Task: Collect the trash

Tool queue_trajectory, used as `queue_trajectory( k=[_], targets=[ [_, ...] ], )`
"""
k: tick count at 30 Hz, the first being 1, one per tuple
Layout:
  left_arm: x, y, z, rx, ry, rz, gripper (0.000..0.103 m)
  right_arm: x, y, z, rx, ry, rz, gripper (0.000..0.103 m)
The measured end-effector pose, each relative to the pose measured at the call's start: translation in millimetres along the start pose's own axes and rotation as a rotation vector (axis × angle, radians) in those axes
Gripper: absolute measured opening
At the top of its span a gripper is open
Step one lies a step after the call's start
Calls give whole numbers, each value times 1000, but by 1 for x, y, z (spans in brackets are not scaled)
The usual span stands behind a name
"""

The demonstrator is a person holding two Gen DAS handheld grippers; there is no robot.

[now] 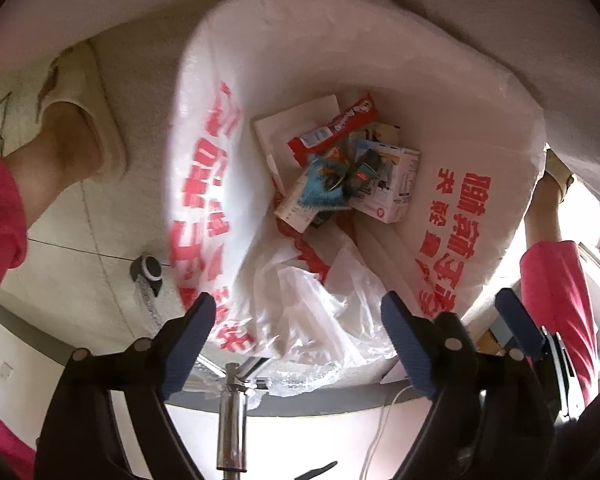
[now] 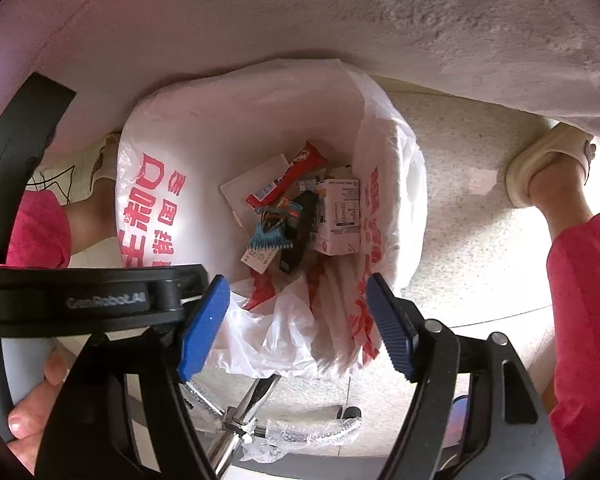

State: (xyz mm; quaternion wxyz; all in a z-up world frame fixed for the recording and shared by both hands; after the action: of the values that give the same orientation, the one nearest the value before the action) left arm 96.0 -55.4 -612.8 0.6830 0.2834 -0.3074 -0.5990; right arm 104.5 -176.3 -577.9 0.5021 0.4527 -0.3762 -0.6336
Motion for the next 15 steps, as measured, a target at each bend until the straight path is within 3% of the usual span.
queue_trajectory(
  k=[9, 15],
  targets=[
    [-15, 33, 24, 83, -11, -44, 84, 15, 39, 12, 76, -82, -13, 77],
    [-13, 57, 47, 164, -54, -95, 84, 2, 71, 26, 141, -62, -18, 85]
  ],
)
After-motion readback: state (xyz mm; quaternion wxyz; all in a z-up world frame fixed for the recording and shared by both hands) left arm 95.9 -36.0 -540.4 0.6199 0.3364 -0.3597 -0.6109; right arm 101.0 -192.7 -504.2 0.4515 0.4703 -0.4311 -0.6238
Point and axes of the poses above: each gripper's, at about its wrist camera, not at the fingertips, and y roughly against the way its jaws point, x to its right, z to its underside, the point moved 7 cm from there along -y, roughly the way its jaws point, and after that the axes turned 11 degrees about -x, right-handed, at the moved point
